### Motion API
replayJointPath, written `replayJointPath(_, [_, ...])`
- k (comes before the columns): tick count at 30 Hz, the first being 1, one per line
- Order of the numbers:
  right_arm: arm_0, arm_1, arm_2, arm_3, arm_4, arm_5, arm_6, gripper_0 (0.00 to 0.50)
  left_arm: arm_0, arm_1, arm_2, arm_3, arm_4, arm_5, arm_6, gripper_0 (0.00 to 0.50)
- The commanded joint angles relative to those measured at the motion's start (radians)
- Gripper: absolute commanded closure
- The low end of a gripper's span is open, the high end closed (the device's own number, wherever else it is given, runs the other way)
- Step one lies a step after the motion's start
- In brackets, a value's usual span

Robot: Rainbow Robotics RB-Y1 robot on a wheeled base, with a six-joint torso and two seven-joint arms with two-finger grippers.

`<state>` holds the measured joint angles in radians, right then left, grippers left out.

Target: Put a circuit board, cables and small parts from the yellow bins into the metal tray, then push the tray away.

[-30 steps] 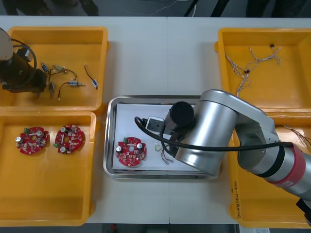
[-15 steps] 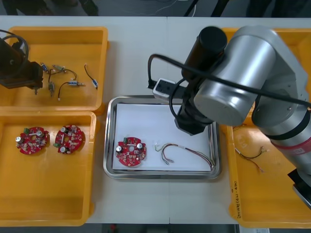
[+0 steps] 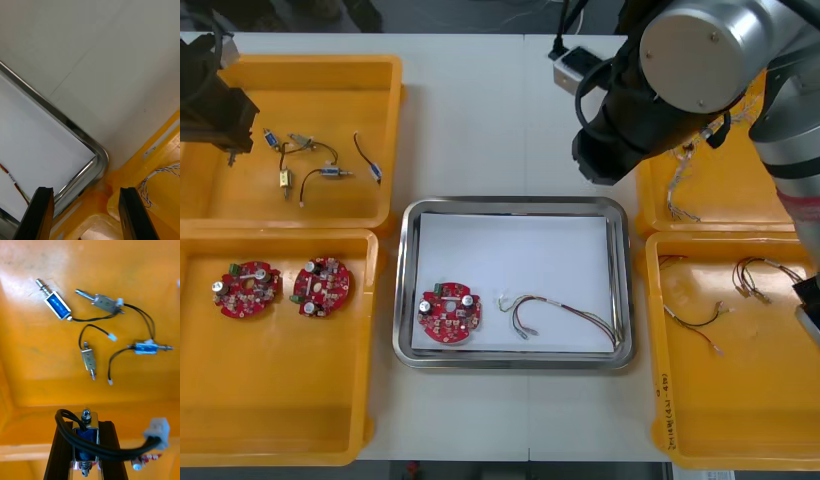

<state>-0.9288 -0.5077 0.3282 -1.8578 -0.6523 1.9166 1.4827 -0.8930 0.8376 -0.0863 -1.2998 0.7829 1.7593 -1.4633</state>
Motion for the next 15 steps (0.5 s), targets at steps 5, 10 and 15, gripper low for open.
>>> replayJointPath(5, [-0.051,-0.084,-0.17,0.077,0.036,0.003,-0.024,0.0,0.005,0.048,-0.006,-0.25,0.059,0.132,0.29,0.5])
replayJointPath(10, [-0.051,-0.12,-0.224,0.134,0.051,0.003,-0.032,0.0,0.0,0.041,-0.061,-0.394,0.137,0.155,0.416,0.5])
replayJointPath(15, [-0.051,-0.133,-0.294,0.196,0.068,0.003,-0.032,0.0,-0.02,0.011,-0.11,-0.495,0.173,0.161,0.508,0.5])
